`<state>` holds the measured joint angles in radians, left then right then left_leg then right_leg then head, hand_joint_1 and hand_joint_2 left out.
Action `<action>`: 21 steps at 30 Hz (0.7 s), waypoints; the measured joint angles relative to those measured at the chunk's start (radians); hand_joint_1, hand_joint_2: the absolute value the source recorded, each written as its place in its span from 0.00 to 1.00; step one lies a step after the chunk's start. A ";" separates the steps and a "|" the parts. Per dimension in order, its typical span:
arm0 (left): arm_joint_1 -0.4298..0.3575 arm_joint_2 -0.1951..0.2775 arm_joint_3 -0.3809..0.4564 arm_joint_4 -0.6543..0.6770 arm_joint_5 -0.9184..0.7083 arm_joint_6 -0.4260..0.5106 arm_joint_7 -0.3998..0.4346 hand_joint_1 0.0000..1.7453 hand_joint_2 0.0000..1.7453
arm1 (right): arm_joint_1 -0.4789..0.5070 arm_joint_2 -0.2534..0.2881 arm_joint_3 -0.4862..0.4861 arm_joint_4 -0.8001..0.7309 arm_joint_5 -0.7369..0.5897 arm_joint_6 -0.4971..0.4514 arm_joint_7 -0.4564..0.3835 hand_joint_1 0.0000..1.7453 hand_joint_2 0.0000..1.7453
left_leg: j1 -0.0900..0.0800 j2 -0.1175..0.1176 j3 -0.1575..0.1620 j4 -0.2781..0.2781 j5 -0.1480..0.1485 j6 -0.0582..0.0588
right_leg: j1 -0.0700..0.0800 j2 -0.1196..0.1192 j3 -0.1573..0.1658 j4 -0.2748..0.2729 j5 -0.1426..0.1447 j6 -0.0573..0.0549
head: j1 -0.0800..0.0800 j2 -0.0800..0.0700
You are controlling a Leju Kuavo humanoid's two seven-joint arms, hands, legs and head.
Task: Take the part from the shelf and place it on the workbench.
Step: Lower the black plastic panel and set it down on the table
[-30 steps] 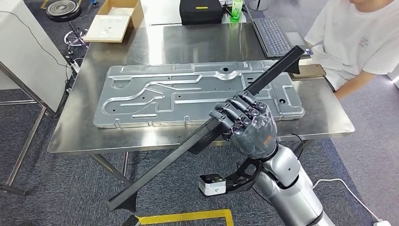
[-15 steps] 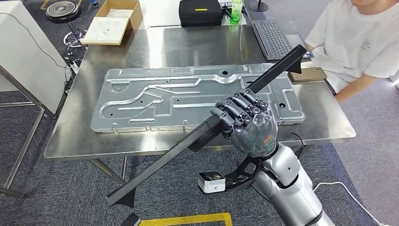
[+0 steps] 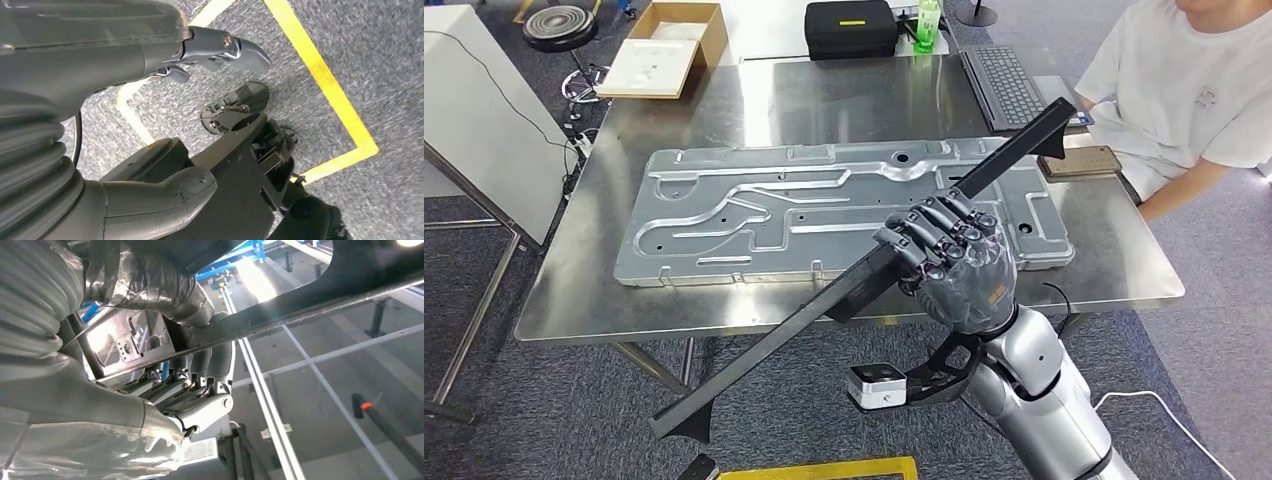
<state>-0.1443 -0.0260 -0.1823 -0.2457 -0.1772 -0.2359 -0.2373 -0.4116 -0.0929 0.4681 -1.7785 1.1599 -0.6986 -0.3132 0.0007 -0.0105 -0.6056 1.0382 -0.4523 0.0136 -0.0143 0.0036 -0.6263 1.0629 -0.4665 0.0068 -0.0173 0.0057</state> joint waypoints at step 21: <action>0.024 0.002 0.011 0.000 0.032 0.098 0.014 0.00 1.00 | -0.043 -0.018 0.001 0.049 -0.392 0.279 0.128 1.00 1.00 | 0.002 0.005 0.008 -0.031 0.020 0.028 | 0.006 -0.003 -0.062 0.152 -0.096 0.010 | 0.001 0.000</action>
<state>-0.1200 -0.0242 -0.1712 -0.2457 -0.1455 -0.1383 -0.2235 -0.4549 -0.1109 0.4695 -1.7299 0.7677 -0.4193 -0.1852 0.0024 -0.0057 -0.5977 1.0072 -0.4319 0.0413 -0.0083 0.0006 -0.6883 1.2147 -0.5625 0.0165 -0.0161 0.0057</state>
